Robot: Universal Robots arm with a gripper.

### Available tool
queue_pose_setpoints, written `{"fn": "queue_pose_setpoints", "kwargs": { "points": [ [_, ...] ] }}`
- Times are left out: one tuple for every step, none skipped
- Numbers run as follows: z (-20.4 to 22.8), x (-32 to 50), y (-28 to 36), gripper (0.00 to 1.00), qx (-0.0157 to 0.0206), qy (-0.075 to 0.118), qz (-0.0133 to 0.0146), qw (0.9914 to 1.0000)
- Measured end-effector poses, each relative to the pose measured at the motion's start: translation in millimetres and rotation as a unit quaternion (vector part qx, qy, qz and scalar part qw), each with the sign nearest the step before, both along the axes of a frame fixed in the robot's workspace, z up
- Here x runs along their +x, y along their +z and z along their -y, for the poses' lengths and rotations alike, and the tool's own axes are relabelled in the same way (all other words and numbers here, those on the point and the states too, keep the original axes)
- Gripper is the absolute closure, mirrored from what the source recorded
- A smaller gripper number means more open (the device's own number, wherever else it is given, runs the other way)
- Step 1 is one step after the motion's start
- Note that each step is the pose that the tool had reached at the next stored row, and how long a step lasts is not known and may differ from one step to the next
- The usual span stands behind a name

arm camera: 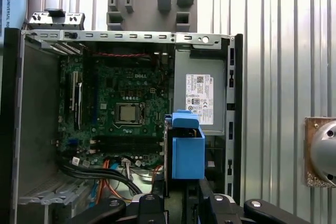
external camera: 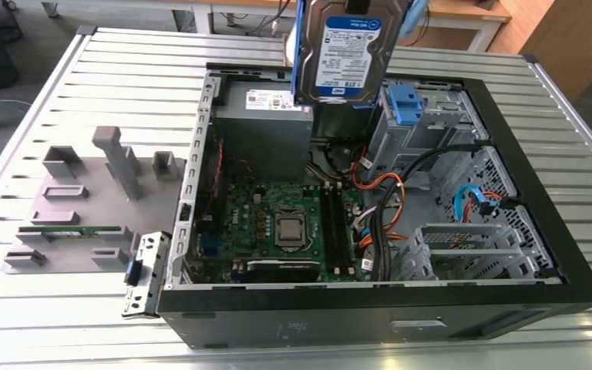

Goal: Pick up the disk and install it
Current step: 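Pick up the disk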

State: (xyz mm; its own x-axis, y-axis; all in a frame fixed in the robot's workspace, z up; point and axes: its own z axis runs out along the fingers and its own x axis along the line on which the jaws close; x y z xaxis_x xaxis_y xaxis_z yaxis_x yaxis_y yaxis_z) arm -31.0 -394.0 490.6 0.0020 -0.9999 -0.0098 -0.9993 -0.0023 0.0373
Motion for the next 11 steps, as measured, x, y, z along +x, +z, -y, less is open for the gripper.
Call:
{"fn": "queue_pose_setpoints", "kwargs": {
  "points": [
    [1.0, 0.0, -0.1, 0.65, 0.0000, 0.000, 0.0000, 1.00000],
    [1.9, 0.0, -0.2, 0.65, 0.0000, 0.000, 0.0000, 1.00000],
    [2.7, 0.0, -0.2, 0.65, 0.0000, 0.000, 0.0000, 1.00000],
    [3.6, 0.0, -0.3, 0.65, 0.0000, 0.000, 0.0000, 1.00000],
    [4.7, 0.0, -0.4, 0.65, 0.0000, 0.000, 0.0000, 1.00000],
    [5.7, 0.0, -0.5, 0.65, 0.0000, 0.000, 0.0000, 1.00000],
    [7.0, 0.0, -0.6, 0.65, 0.0000, 0.000, 0.0000, 1.00000],
    [8.1, 0.0, -0.7, 0.65, 0.0000, 0.000, 0.0000, 1.00000],
    [9.2, 0.0, -0.8, 0.65, 0.0000, 0.000, 0.0000, 1.00000],
    [10.1, 0.0, -0.9, 0.65, 0.0000, 0.000, 0.0000, 1.00000],
    [11.0, 0.0, -1.0, 0.65, 0.0000, 0.000, 0.0000, 1.00000]
  ]
}}
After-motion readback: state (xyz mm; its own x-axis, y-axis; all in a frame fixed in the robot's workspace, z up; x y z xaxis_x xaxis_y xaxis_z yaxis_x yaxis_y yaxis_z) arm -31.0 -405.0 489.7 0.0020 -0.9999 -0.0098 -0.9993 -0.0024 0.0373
